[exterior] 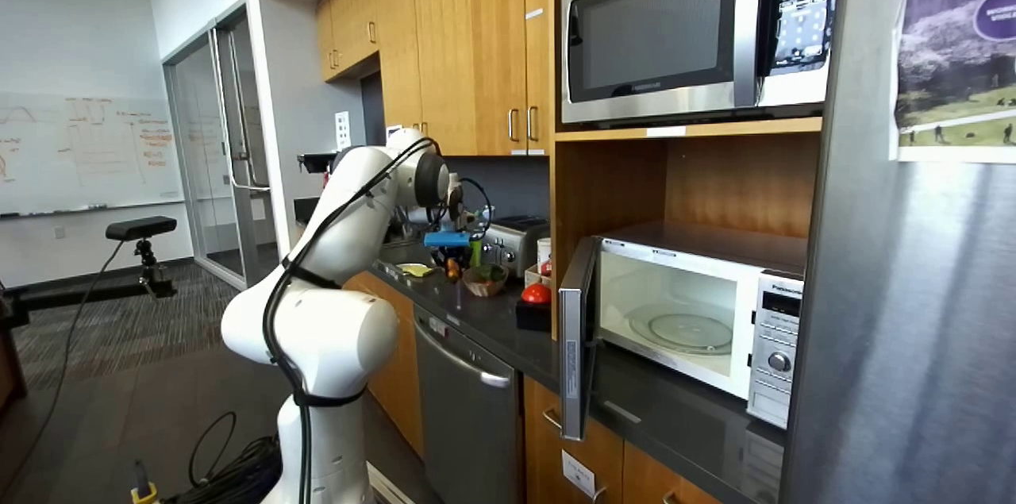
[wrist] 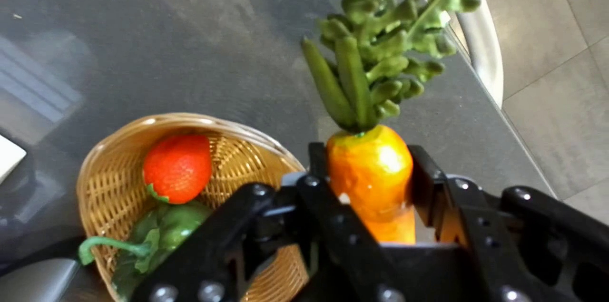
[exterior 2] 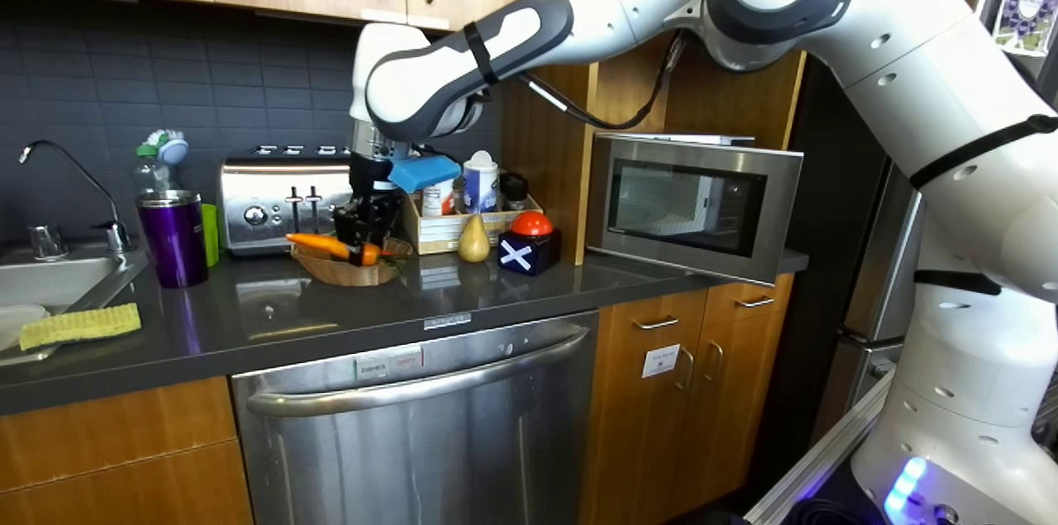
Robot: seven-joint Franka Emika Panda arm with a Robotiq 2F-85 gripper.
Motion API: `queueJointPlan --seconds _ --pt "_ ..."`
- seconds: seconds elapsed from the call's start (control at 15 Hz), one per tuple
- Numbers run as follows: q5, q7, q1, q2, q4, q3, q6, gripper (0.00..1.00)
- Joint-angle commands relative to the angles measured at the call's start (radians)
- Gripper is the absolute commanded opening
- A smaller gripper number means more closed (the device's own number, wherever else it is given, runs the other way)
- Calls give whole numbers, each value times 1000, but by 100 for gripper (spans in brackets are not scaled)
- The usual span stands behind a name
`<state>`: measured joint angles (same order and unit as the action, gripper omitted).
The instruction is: Put the carrot in the basket
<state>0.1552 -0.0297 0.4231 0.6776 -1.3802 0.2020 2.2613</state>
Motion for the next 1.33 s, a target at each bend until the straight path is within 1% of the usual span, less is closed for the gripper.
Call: queueJointPlan --seconds 0.0,0.33,0.53,0.8,1.27 --pt "25 11 19 -3 35 -17 -34 19" --pt "40 51 11 30 117 -28 -75 19" --pt "36 90 -1 58 186 -38 -120 19" --pt "26 147 -13 116 301 -40 -189 19" --pt "13 215 -13 240 505 -41 -310 19"
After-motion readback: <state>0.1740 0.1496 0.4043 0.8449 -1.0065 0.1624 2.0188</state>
